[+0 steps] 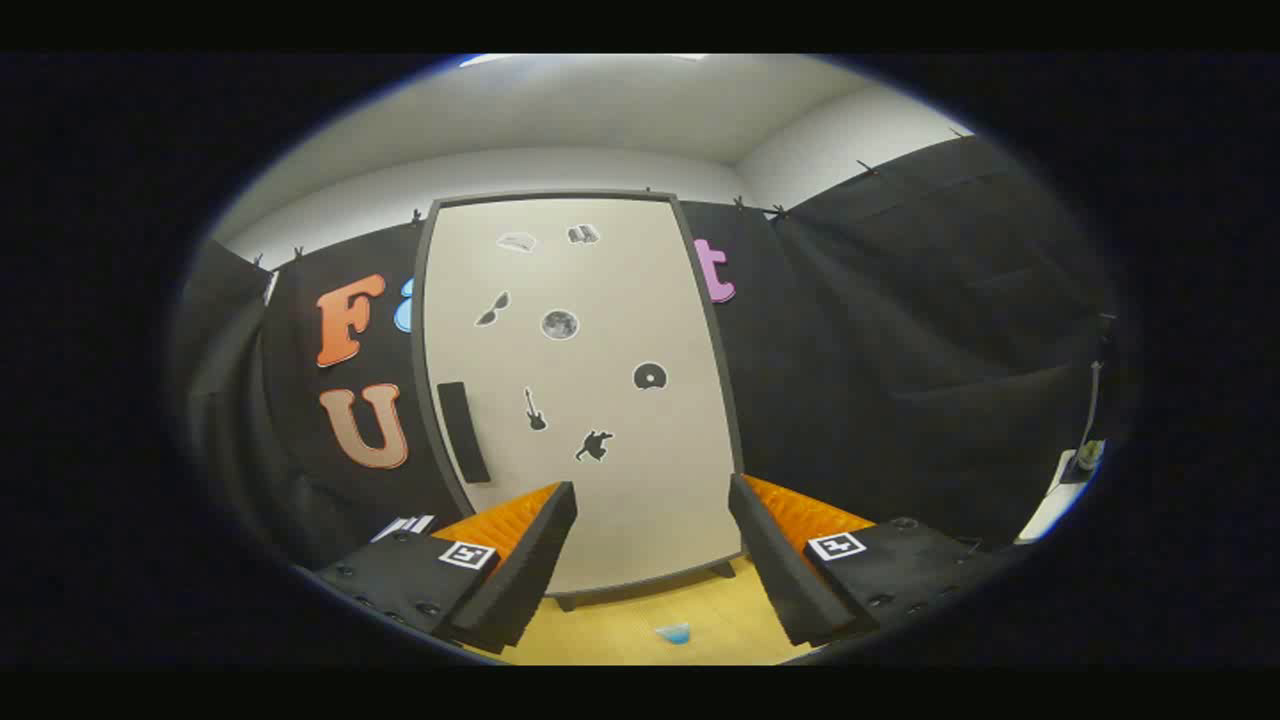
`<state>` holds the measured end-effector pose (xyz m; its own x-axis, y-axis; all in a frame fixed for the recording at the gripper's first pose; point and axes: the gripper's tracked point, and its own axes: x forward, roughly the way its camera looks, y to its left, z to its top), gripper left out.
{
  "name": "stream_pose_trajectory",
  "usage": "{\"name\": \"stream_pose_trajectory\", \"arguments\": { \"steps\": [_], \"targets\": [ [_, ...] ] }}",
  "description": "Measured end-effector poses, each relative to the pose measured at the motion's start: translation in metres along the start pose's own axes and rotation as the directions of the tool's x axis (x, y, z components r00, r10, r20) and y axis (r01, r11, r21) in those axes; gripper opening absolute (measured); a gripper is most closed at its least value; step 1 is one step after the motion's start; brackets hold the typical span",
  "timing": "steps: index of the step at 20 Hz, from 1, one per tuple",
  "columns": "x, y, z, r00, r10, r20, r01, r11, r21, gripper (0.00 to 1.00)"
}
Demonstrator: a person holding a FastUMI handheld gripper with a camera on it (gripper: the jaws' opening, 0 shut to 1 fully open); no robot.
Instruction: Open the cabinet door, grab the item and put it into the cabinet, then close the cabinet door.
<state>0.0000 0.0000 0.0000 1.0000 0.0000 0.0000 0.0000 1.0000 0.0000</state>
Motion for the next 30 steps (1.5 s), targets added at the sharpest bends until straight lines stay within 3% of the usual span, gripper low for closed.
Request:
{"name": "stream_pose_trajectory", "arguments": {
  "steps": [17,30],
  "targets": [
    [0.017,0.024,-0.017,0.998,0.03,-0.054,-0.029,0.999,0.017,0.98],
    [0.068,0.094,-0.023,0.985,0.149,-0.086,-0.15,0.989,-0.003,0.98]
  ]
}}
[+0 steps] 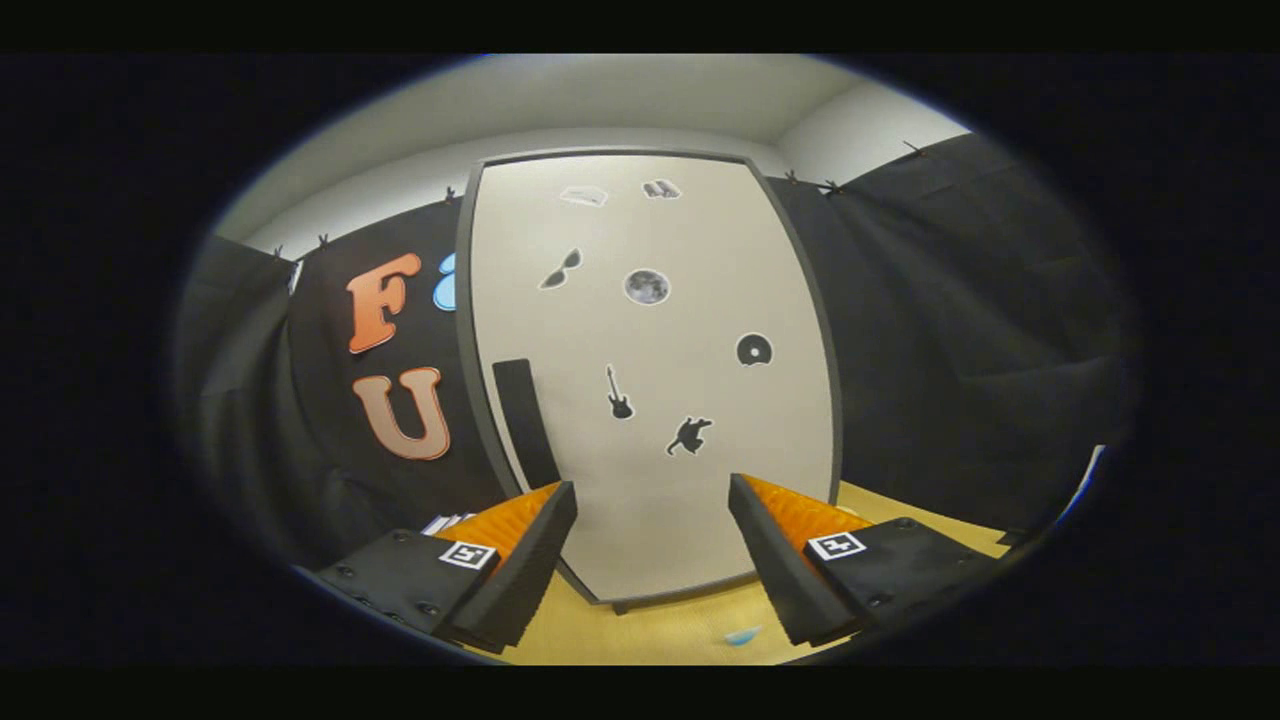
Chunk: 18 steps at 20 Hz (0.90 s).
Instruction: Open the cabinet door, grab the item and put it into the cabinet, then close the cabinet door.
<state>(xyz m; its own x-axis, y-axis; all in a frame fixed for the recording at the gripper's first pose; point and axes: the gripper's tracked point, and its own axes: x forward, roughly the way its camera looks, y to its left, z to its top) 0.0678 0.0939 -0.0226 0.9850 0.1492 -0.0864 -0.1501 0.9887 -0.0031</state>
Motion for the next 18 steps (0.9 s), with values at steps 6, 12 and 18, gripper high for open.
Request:
{"name": "stream_pose_trajectory", "arguments": {
  "steps": [6,12,18],
  "targets": [
    [0.045,0.038,-0.009,0.995,0.076,-0.06,-0.077,0.997,-0.013,0.98],
    [0.081,0.074,0.003,0.988,0.143,-0.054,-0.147,0.986,-0.078,0.98],
    [0.102,0.089,0.002,0.982,0.166,-0.085,-0.173,0.982,-0.08,0.79]
  ]
}}
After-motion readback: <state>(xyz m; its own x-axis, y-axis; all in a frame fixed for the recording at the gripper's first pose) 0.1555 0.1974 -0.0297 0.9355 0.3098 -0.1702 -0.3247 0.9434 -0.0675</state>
